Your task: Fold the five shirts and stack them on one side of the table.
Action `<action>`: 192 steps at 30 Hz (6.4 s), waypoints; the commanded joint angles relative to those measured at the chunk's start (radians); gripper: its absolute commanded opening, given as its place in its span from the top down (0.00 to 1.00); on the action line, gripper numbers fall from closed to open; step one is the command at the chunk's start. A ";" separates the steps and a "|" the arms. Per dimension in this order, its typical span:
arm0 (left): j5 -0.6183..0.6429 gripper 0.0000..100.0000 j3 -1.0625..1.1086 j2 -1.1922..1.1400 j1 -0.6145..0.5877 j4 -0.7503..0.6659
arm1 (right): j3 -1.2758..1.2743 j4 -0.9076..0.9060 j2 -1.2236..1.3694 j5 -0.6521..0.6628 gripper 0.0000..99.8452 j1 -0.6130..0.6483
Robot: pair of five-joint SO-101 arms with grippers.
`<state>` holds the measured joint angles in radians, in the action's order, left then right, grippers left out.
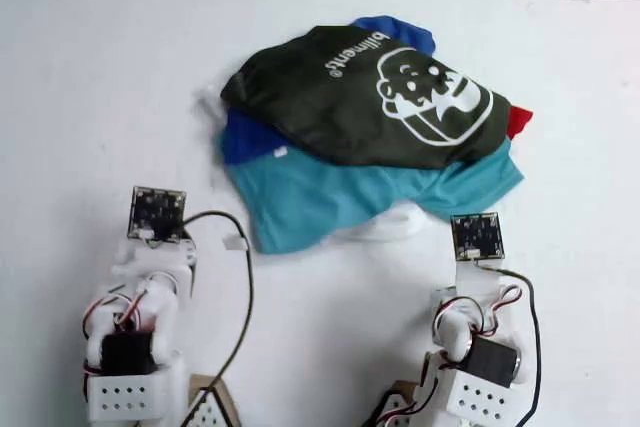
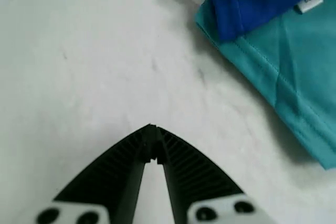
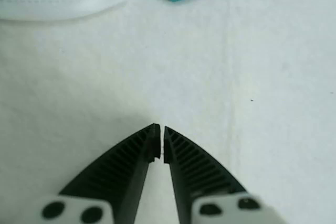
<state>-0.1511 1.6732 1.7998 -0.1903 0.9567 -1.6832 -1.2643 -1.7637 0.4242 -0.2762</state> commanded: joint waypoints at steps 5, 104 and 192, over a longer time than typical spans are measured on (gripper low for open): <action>0.176 0.97 0.021 0.023 0.005 0.048 | -0.011 0.019 0.004 0.009 0.98 -0.002; 0.213 0.97 -3.148 -2.592 0.028 0.836 | 0.497 0.082 0.429 0.069 0.81 0.097; -0.074 0.97 -1.834 -1.643 -0.999 0.282 | 0.987 0.171 1.050 0.006 0.72 0.259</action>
<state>-0.2048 -0.1557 0.1135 -1.0633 1.3357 -0.7365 -1.1231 -0.7188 0.4365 -0.0199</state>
